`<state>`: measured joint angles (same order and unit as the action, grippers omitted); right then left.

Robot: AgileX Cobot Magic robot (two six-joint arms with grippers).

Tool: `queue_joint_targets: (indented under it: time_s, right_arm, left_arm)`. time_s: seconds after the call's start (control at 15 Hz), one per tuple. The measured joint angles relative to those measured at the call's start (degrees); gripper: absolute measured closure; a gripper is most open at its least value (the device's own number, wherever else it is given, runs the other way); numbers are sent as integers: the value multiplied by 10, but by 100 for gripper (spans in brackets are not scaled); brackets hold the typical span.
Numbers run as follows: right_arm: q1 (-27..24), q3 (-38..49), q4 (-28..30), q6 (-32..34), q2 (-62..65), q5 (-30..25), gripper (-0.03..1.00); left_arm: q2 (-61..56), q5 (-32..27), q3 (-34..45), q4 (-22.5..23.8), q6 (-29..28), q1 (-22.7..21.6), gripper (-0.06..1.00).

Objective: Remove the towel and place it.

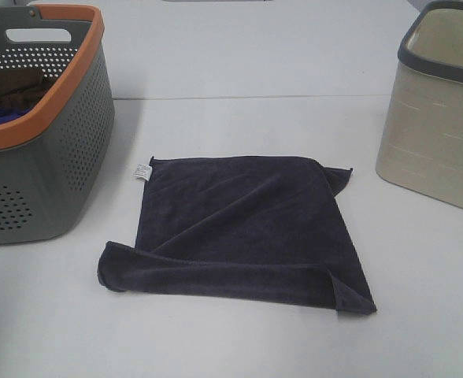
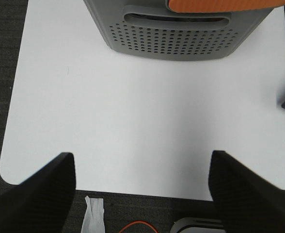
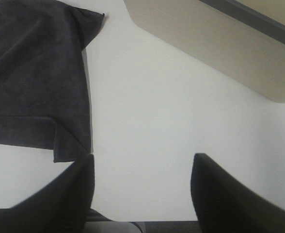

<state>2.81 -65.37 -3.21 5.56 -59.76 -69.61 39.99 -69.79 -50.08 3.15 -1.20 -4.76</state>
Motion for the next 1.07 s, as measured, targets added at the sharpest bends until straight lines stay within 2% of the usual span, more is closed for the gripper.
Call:
queue_joint_targets:
  time_s: [0.27,0.6,0.87,1.07]
  right_arm:
    - [0,136,-8,-4,182,6,45]
    - [0,284,-9,-49,339,14,45]
    - [0,340,-10,-60,458,52,45]
    - [0,348,-12,-60,568,56,45]
  left_arm:
    - [-85,13,22,37,0,0,22]
    - [-160,17,22,16,0,0,22]
    - [-248,9,25,32,7,0,22]
    - [-329,1,100,44,12,0,22]
